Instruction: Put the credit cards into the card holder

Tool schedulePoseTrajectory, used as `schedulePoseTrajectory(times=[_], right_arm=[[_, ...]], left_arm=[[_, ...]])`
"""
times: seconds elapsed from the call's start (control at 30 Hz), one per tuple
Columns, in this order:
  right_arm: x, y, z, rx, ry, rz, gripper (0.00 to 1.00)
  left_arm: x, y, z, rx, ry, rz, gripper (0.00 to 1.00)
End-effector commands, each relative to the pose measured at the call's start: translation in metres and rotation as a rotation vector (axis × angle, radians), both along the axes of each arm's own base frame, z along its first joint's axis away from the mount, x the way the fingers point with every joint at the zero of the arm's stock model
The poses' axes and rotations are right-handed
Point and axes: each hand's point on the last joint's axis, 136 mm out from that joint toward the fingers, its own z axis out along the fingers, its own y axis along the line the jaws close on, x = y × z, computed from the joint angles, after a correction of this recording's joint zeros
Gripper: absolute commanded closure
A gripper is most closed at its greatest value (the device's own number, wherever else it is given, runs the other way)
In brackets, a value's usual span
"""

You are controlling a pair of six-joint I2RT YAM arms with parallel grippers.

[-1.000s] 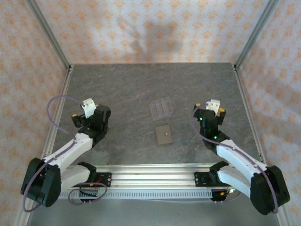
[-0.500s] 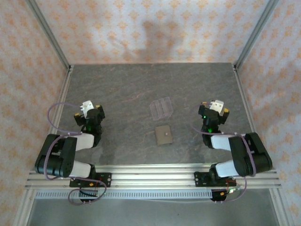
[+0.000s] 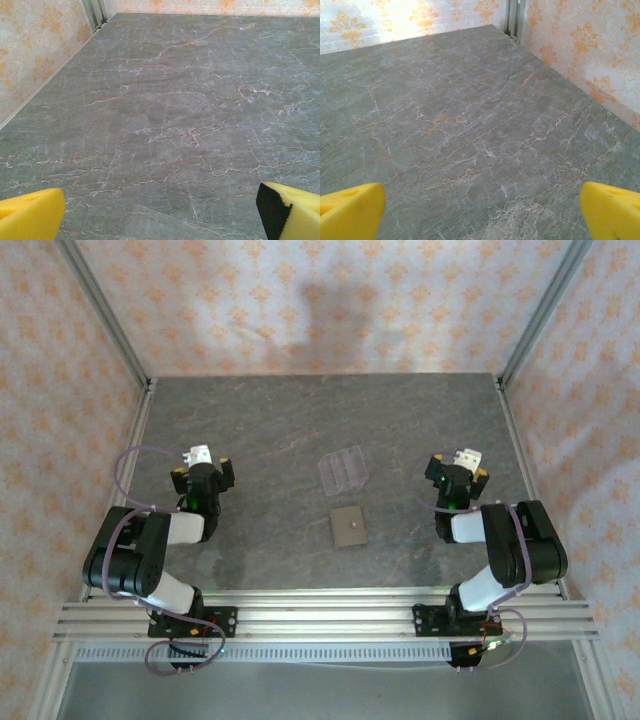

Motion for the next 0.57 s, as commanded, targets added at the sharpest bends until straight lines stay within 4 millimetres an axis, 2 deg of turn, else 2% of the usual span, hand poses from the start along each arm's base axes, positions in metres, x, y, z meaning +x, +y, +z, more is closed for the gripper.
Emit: schedulePoseTrajectory(times=[0.0, 0.3, 0.37, 0.53], right_arm=[[0.004, 0.003, 0.005, 0.008, -0.024, 0.004, 0.01], [0.004, 0.003, 0.005, 0.008, -0.023, 0.004, 0.01], [0.004, 0.003, 0.006, 0.007, -0.024, 0.005, 0.01], [0.004, 0.003, 0.006, 0.008, -0.024, 0.004, 0.01]], left_arm=[[0.005, -0.002, 0.013, 0.016, -0.025, -0.004, 0.00], [0.006, -0.002, 0.013, 0.016, -0.023, -0.007, 0.00], [0.012, -0.011, 0.010, -0.008, -0.007, -0.090, 0.00], [0.012, -0.013, 0.008, -0.012, -0.004, -0.104, 0.00]])
